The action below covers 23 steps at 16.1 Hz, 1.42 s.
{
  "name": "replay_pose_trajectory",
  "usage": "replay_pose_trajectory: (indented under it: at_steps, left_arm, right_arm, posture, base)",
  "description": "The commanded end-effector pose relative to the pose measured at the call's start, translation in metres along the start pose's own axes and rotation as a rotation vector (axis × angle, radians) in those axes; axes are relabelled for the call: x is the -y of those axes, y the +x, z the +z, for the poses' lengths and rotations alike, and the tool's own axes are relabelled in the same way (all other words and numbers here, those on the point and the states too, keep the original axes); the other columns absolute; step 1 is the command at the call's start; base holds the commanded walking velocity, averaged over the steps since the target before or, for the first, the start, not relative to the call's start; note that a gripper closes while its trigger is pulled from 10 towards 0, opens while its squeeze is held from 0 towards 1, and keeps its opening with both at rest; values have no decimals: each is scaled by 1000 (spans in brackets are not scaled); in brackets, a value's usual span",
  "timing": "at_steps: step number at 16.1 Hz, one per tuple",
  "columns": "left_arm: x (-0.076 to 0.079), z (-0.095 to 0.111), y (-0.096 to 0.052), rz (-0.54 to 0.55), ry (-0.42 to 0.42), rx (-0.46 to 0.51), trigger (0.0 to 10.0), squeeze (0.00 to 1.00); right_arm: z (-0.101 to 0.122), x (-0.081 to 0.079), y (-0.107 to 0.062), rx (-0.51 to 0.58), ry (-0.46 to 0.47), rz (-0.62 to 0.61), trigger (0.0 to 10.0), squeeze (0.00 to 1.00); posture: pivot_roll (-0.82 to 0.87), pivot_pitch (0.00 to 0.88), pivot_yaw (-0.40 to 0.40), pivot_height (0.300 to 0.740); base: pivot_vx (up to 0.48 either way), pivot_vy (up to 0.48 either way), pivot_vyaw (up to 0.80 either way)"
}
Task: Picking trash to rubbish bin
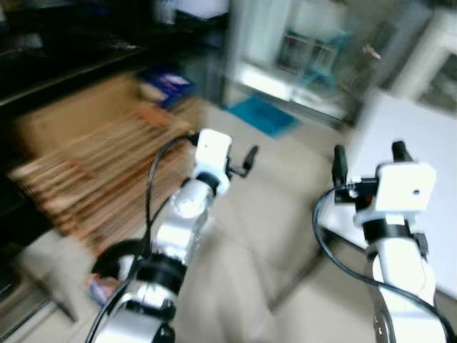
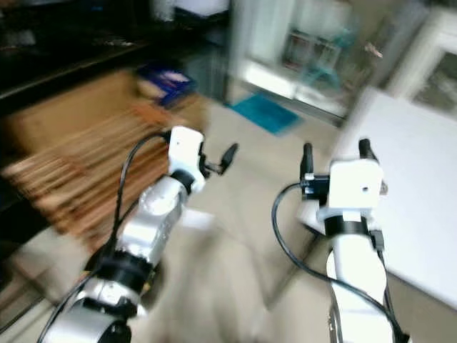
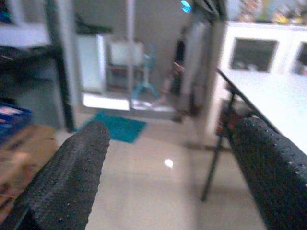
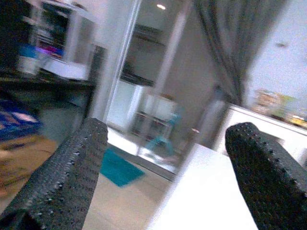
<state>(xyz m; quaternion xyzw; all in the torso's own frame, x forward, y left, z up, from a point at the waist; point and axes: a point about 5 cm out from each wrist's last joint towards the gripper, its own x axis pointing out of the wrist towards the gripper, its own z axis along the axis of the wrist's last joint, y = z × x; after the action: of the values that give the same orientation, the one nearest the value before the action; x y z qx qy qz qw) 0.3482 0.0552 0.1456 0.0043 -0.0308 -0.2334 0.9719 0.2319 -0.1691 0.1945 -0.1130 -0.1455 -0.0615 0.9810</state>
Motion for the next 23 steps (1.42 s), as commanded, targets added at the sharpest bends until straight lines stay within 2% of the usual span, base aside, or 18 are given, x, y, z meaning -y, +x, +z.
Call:
replay_pose_trajectory:
  at_steps: [1,3,4,7,18,23]
  left_arm:
    - [8,4,3,-26,7,14,10000,0]
    - [11,5,5,-36,22,21,10000,0]
    - [10,5,6,-25,61,18,10000,0]
    - [5,5,8,-18,54,11,10000,0]
    - [2,8,11,-10,58,25,10000,0]
    - [5,8,13,-15,58,26,10000,0]
  right_arm:
    - [1,3,1,0,-13,-15,10000,0]
    - [2,2,2,1,-14,-13,10000,0]
    - [3,1,2,11,-15,-10,10000,0]
    - [3,1,2,15,-15,-11,10000,0]
    - [1,-4,6,21,-16,-5,10000,0]
    - [1,-3,7,15,-19,-8,10000,0]
  posture:
    - [63,37,-65,740]
    - [63,34,-66,740]
    - [63,34,-66,740]
    - [57,25,-60,740]
    - [70,16,-51,740]
    - [63,9,-51,740]
  base:
    - [0,0,0]
    - [0,0,-400]
    - [0,0,0]
    - [0,-90,0]
    - [0,-444,0]
    - [0,-461,-744]
